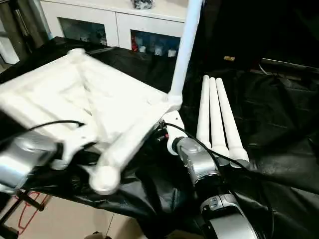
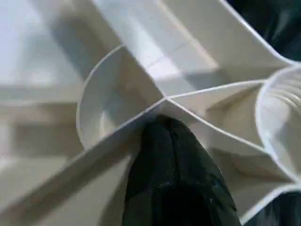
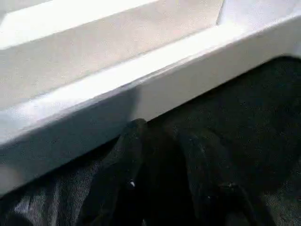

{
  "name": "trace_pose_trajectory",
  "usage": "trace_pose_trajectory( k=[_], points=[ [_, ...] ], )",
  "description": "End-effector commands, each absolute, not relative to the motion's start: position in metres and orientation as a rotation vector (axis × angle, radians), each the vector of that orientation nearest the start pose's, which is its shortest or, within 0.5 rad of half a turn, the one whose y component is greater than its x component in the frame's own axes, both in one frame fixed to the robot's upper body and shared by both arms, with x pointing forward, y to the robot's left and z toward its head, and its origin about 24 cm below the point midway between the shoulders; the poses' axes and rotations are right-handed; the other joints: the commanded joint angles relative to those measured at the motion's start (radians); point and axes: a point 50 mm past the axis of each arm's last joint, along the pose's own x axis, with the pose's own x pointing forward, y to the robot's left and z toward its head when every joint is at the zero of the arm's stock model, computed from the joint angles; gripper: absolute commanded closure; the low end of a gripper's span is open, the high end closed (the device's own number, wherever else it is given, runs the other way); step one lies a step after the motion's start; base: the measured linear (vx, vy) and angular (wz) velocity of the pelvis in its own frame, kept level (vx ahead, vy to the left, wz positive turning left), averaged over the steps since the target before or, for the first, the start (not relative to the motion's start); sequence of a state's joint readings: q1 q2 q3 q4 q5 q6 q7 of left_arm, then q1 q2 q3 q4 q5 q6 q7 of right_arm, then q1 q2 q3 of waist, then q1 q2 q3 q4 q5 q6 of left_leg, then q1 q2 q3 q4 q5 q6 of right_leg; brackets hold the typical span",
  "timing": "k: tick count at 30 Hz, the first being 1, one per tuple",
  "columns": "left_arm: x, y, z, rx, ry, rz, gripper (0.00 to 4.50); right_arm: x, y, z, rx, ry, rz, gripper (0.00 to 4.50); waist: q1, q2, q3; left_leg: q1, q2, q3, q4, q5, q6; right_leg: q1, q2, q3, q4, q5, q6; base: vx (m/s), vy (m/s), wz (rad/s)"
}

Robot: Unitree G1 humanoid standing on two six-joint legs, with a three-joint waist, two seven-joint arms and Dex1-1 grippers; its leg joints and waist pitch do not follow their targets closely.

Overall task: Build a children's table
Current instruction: Rotate table base

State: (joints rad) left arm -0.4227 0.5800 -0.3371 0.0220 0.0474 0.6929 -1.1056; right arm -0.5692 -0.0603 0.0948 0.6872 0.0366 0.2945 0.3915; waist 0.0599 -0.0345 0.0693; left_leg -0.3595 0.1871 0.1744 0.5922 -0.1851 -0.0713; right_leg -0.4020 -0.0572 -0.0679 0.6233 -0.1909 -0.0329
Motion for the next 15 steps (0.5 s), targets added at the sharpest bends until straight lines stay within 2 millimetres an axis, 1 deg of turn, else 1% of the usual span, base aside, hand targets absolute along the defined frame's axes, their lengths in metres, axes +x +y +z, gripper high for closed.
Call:
trace_pose_trajectory(
  k=[1, 2, 3, 4, 6, 7, 8, 9, 10, 11, 12, 13, 14, 15],
  points=[
    [0.284, 0.139, 0.074, 0.472, 0.66, -1.174, 4.5, 0.337, -0.081, 0.026, -0.046, 0.422, 0.619, 3.66, 0.001, 0.013, -0.074, 0.006, 0.039, -0.011, -0.068, -0.125, -0.006, 0.059, -0.084, 0.061, -0.065, -0.11, -0.214, 0.0, 0.0, 0.0],
    [0.286, 0.135, 0.075, 0.472, 0.647, -1.173, 4.5, 0.337, -0.08, 0.026, -0.047, 0.421, 0.621, 3.66, 0.002, 0.012, -0.074, 0.005, 0.039, -0.011, -0.067, -0.124, -0.005, 0.061, -0.085, 0.061, -0.065, -0.111, -0.213, 0.0, 0.0, 0.0],
    [0.286, 0.134, 0.075, 0.472, 0.644, -1.173, 4.5, 0.337, -0.08, 0.026, -0.047, 0.421, 0.622, 3.76, 0.0, 0.013, -0.074, 0.003, 0.039, -0.011, -0.066, -0.121, -0.004, 0.062, -0.085, 0.061, -0.065, -0.108, -0.213, 0.0, 0.0, 0.0],
    [0.289, 0.127, 0.076, 0.469, 0.625, -1.178, 4.5, 0.337, -0.079, 0.026, -0.046, 0.42, 0.631, 3.91, -0.001, 0.013, -0.075, 0.004, 0.038, -0.011, -0.065, -0.12, -0.002, 0.062, -0.085, 0.06, -0.067, -0.108, -0.212, 0.0, 0.0, 0.0],
    [0.291, 0.123, 0.076, 0.468, 0.607, -1.176, 4.5, 0.336, -0.078, 0.026, -0.048, 0.42, 0.637, 3.98, -0.001, 0.012, -0.077, 0.002, 0.039, -0.012, -0.064, -0.112, 0.002, 0.064, -0.086, 0.06, -0.064, -0.094, -0.216, 0.0, 0.0, 0.0],
    [0.296, 0.118, 0.077, 0.471, 0.587, -1.156, 4.5, 0.336, -0.078, 0.026, -0.047, 0.42, 0.641, 4.1, -0.002, 0.012, -0.076, 0.002, 0.037, -0.011, -0.063, -0.11, 0.006, 0.063, -0.084, 0.059, -0.065, -0.088, -0.218, 0.0, 0.0, 0.0],
    [0.296, 0.118, 0.077, 0.472, 0.585, -1.152, 4.5, 0.336, -0.078, 0.026, -0.047, 0.42, 0.641, 4.1, -0.003, 0.012, -0.076, 0.001, 0.037, -0.011, -0.063, -0.109, 0.008, 0.064, -0.084, 0.059, -0.064, -0.087, -0.218, 0.0, 0.0, 0.0],
    [0.301, 0.116, 0.078, 0.474, 0.567, -1.128, 4.5, 0.336, -0.078, 0.025, -0.046, 0.42, 0.641, 4.21, -0.003, 0.011, -0.077, 0.001, 0.038, -0.012, -0.063, -0.109, 0.009, 0.065, -0.084, 0.059, -0.064, -0.085, -0.219, 0.0, 0.0, 0.0],
    [0.307, 0.114, 0.079, 0.472, 0.538, -1.089, 4.5, 0.335, -0.078, 0.025, -0.044, 0.42, 0.642, 4.35, -0.005, 0.011, -0.076, 0.002, 0.037, -0.01, -0.062, -0.109, 0.014, 0.063, -0.082, 0.059, -0.066, -0.088, -0.219, 0.0, 0.0, 0.0],
    [0.307, 0.114, 0.079, 0.472, 0.538, -1.089, 4.5, 0.335, -0.078, 0.025, -0.044, 0.42, 0.642, 4.35, -0.003, 0.011, -0.077, 0.003, 0.036, -0.01, -0.061, -0.11, 0.014, 0.063, -0.082, 0.058, -0.067, -0.093, -0.217, 0.0, 0.0, 0.0],
    [0.313, 0.112, 0.08, 0.468, 0.514, -1.059, 4.5, 0.335, -0.077, 0.025, -0.043, 0.421, 0.642, 4.43, -0.004, 0.013, -0.076, 0.002, 0.038, -0.011, -0.063, -0.118, 0.014, 0.063, -0.083, 0.058, -0.068, -0.101, -0.216, 0.0, 0.0, 0.0],
    [0.314, 0.112, 0.081, 0.467, 0.51, -1.053, 4.5, 0.335, -0.077, 0.025, -0.043, 0.421, 0.642, 4.43, -0.003, 0.012, -0.077, 0.002, 0.038, -0.011, -0.062, -0.119, 0.013, 0.064, -0.083, 0.058, -0.069, -0.101, -0.215, 0.0, 0.0, 0.0],
    [0.317, 0.11, 0.081, 0.465, 0.499, -1.03, 4.5, 0.335, -0.077, 0.024, -0.043, 0.422, 0.643, 4.43, -0.002, 0.016, -0.078, 0.003, 0.039, -0.013, -0.062, -0.118, 0.012, 0.064, -0.084, 0.058, -0.066, -0.098, -0.217, 0.0, 0.0, 0.0],
    [0.321, 0.109, 0.082, 0.469, 0.483, -1.011, 4.5, 0.335, -0.077, 0.024, -0.041, 0.422, 0.645, 4.43, -0.003, 0.014, -0.078, 0.004, 0.038, -0.012, -0.062, -0.119, 0.013, 0.063, -0.083, 0.058, -0.069, -0.097, -0.216, 0.0, 0.0, 0.0]
  ],
)
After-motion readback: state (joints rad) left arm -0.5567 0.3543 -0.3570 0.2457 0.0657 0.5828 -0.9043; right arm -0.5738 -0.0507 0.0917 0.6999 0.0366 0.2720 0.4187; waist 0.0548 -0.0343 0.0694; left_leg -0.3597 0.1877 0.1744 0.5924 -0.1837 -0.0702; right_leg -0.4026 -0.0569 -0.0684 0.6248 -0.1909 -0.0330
